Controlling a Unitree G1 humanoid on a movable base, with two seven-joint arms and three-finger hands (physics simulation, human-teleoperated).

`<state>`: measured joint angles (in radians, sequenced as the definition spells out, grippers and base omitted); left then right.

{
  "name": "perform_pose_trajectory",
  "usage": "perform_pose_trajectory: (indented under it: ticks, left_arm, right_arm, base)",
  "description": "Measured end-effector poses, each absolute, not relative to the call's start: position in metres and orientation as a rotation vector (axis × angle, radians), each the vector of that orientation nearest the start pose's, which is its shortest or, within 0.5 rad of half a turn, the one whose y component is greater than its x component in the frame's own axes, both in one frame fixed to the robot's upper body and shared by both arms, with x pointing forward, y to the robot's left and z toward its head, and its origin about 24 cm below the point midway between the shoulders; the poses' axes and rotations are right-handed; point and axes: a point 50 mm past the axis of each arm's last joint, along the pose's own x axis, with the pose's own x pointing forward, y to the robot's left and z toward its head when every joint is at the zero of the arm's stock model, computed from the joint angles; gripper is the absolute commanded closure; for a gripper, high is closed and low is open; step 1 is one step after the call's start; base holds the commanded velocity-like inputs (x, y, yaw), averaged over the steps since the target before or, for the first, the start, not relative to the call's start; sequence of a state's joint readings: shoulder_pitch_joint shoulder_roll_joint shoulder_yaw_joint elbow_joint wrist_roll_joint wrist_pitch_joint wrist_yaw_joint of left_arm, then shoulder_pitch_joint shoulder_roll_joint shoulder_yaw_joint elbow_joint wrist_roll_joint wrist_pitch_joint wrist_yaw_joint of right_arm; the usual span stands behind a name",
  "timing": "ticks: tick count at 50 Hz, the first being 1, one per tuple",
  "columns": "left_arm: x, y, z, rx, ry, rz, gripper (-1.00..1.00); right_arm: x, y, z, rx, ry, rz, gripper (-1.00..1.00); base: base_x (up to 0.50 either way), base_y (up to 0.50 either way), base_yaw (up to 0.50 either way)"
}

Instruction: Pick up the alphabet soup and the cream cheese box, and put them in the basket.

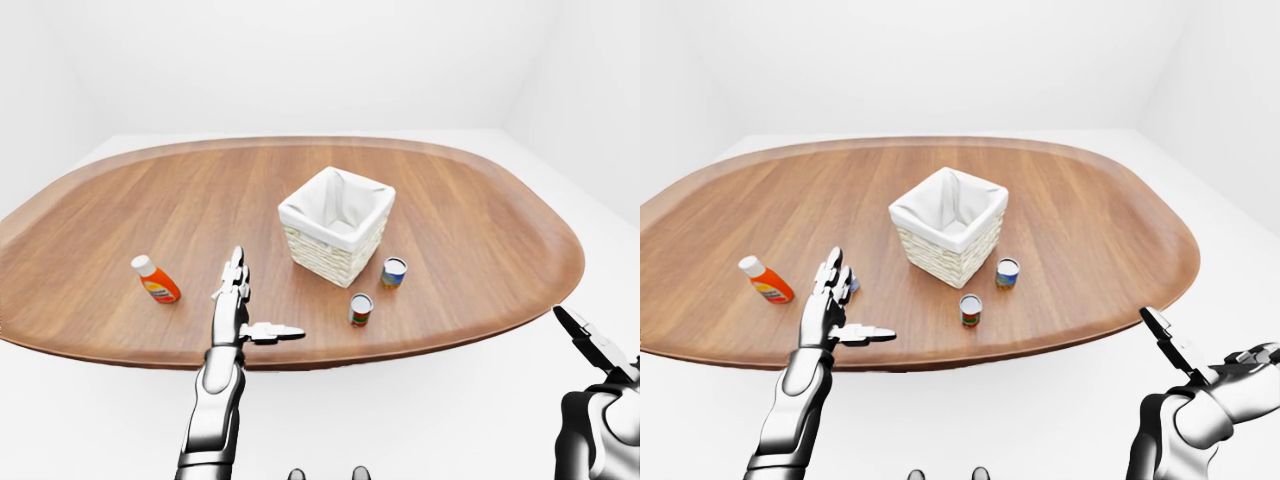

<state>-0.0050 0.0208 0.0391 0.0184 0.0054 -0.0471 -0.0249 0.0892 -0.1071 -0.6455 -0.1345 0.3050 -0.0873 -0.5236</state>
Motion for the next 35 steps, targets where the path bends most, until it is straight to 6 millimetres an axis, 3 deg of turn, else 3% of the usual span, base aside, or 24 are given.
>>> perform_pose_trajectory:
  ticks: [17,35]
  left_arm:
    - [0.2551,0.1622,0.0438,0.029,-0.040,0.026,-1.00]
    - [0.2578,0.1701,0.0410,0.028,-0.021,0.081,-1.00]
  right_arm:
    - [0.1623,-0.3350,0.0760,0.158,-0.234,-1.159,-1.00]
    - [0.1633,-0.3348,0.0752,0.151,-0.229,-1.157,-1.00]
  base:
    - [0.47,0.00,0.00]
    - [0.32,0.00,0.00]
